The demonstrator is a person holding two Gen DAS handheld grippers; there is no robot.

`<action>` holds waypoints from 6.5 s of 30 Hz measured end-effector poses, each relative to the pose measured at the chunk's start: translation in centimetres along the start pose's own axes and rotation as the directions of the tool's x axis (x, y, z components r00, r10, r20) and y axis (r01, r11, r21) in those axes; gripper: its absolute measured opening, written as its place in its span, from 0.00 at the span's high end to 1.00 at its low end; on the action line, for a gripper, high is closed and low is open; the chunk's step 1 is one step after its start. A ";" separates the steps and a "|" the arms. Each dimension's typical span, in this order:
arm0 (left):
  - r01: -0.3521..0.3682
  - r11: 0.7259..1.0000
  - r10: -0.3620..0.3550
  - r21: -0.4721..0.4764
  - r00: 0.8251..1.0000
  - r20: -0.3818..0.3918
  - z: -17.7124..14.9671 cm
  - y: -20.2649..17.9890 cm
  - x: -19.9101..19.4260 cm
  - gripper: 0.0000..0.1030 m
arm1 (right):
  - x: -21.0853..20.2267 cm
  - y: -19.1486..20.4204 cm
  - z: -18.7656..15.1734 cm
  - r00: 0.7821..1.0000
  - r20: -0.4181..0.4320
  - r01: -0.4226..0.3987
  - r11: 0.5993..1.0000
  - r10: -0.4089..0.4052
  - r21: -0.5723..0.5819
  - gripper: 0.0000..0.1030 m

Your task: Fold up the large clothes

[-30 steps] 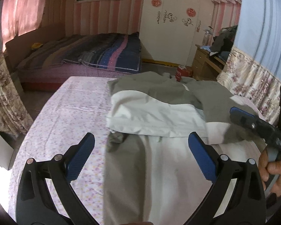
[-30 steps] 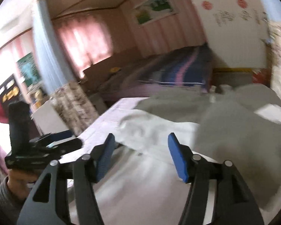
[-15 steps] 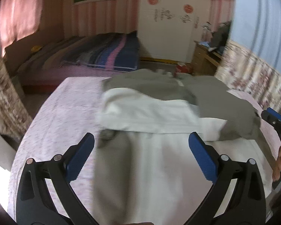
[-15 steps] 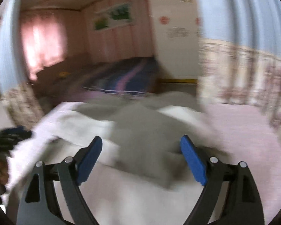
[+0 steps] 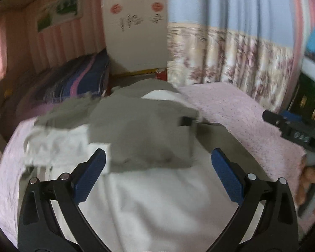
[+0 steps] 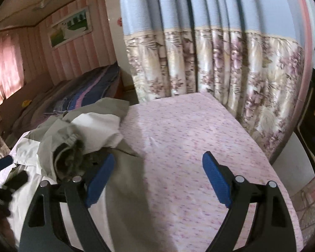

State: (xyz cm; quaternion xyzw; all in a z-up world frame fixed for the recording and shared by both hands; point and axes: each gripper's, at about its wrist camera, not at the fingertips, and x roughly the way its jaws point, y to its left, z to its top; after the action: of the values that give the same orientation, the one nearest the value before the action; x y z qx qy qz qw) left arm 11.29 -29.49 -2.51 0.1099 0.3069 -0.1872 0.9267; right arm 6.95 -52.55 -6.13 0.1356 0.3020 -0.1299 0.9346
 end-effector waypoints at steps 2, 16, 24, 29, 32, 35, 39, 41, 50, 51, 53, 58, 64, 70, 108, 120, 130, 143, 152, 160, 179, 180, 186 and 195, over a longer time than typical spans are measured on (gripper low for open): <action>-0.044 0.998 0.045 0.038 0.999 -0.017 0.3 -1.4 1.6 0.03 | -0.4 -0.5 0.1 1.000 0.000 0.001 1.000 -0.001 0.011 0.17; -0.126 0.992 0.126 0.004 0.990 -0.056 2.8 9.5 4.1 0.95 | 0.6 3.9 1.0 0.998 -0.025 -0.057 0.997 0.055 -0.061 0.16; -0.274 0.951 0.261 -0.144 0.960 -0.104 3.3 29.3 2.2 0.86 | 2.6 9.5 2.3 0.992 -0.062 -0.114 0.984 0.107 -0.135 0.16; -0.344 0.924 0.315 -0.166 0.932 -0.178 -0.5 37.5 4.4 0.13 | 3.9 12.2 2.0 0.988 -0.117 -0.125 0.973 0.103 -0.196 0.16; -0.363 0.901 0.312 -0.237 0.923 -0.224 -3.3 41.2 5.0 0.06 | 4.2 12.8 2.3 0.990 -0.114 -0.102 0.969 0.078 -0.226 0.16; -0.318 0.883 0.253 -0.346 0.942 -0.221 -4.4 43.3 4.9 0.06 | 5.3 13.3 3.2 0.991 -0.122 -0.084 0.970 0.057 -0.228 0.16; -0.248 0.904 0.208 -0.348 0.967 -0.147 -2.4 40.5 4.2 0.05 | 7.7 14.4 4.5 0.992 -0.127 -0.055 0.972 0.027 -0.230 0.16; -0.207 0.914 0.178 -0.349 0.977 -0.115 -1.0 38.2 4.1 0.03 | 9.1 15.2 5.0 0.991 -0.129 -0.048 0.974 0.019 -0.220 0.16; -0.187 0.957 0.148 -0.223 0.973 -0.179 1.8 29.4 11.1 0.03 | 15.1 20.8 5.0 0.993 -0.117 -0.025 0.971 -0.004 -0.239 0.16; -0.231 0.949 0.184 -0.215 0.959 -0.216 1.5 29.4 12.5 0.03 | 16.1 20.9 4.7 0.991 -0.125 0.015 0.966 -0.049 -0.257 0.16; -0.296 0.934 0.237 -0.201 0.933 -0.272 0.5 29.8 14.4 0.03 | 18.7 20.0 4.0 0.973 -0.186 0.085 0.959 -0.139 -0.270 0.16; -0.402 0.881 0.299 -0.248 0.882 -0.365 -2.8 34.4 17.0 0.03 | 21.5 17.2 2.1 0.951 -0.229 0.121 0.930 -0.209 -0.346 0.03; -0.398 0.895 0.319 -0.204 0.888 -0.331 -3.1 34.0 17.1 0.03 | 19.5 15.8 2.8 0.968 -0.195 0.100 0.959 -0.156 -0.267 0.02; -0.253 0.926 0.192 -0.282 0.955 -0.227 -4.0 34.3 10.8 0.03 | 12.2 12.1 2.3 0.982 -0.184 -0.068 0.978 0.031 -0.198 0.02; -0.070 0.951 0.014 -0.303 0.983 -0.181 -29.6 20.8 -16.9 0.04 | -13.6 -0.7 -19.7 0.976 -0.179 -0.147 0.983 0.127 -0.106 0.13; -0.107 0.951 0.063 -0.291 0.985 -0.159 -29.7 19.6 -16.7 0.08 | -13.4 1.3 -20.3 0.979 -0.185 -0.113 0.981 0.083 -0.158 0.72; -0.111 0.959 0.066 -0.259 0.982 -0.175 -29.0 19.6 -17.3 0.69 | -13.7 1.3 -20.1 0.981 -0.171 -0.121 0.980 0.094 -0.158 0.73; -0.038 0.971 0.010 -0.236 0.993 -0.119 -25.4 20.4 -20.0 0.84 | -16.1 2.1 -16.9 0.981 -0.092 -0.183 0.974 0.172 -0.130 0.92; -0.026 0.982 0.016 -0.185 0.998 -0.055 -19.9 22.1 -20.2 0.86 | -16.3 3.8 -12.3 0.979 0.000 -0.202 0.964 0.205 -0.175 0.93; -0.017 0.987 0.019 -0.158 1.000 0.008 -14.3 23.7 -19.1 0.86 | -14.8 5.6 -7.2 0.973 0.069 -0.204 0.957 0.222 -0.205 0.93; -0.149 0.978 0.155 -0.149 0.987 0.030 2.2 30.7 -2.4 0.86 | 2.1 13.0 9.4 0.974 0.134 -0.144 0.953 0.184 -0.266 0.93; -0.152 0.977 0.157 -0.151 0.987 0.020 3.1 31.1 -1.2 0.86 | 3.6 13.5 10.4 0.976 0.125 -0.141 0.955 0.179 -0.262 0.93; -0.186 0.970 0.186 -0.157 0.982 -0.019 7.6 33.6 3.9 0.85 | 9.0 15.2 14.8 0.981 0.109 -0.132 0.962 0.162 -0.241 0.93; -0.227 0.950 0.204 -0.212 0.971 -0.125 9.6 36.6 12.7 0.83 | 18.5 17.3 16.7 0.996 -0.016 -0.085 0.975 0.084 -0.204 0.86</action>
State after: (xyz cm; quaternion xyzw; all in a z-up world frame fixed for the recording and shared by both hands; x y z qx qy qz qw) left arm 40.94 -2.99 0.52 0.0466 0.3591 -0.0428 0.9312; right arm 35.94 -44.98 -1.20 0.0519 0.3114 -0.0578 0.9471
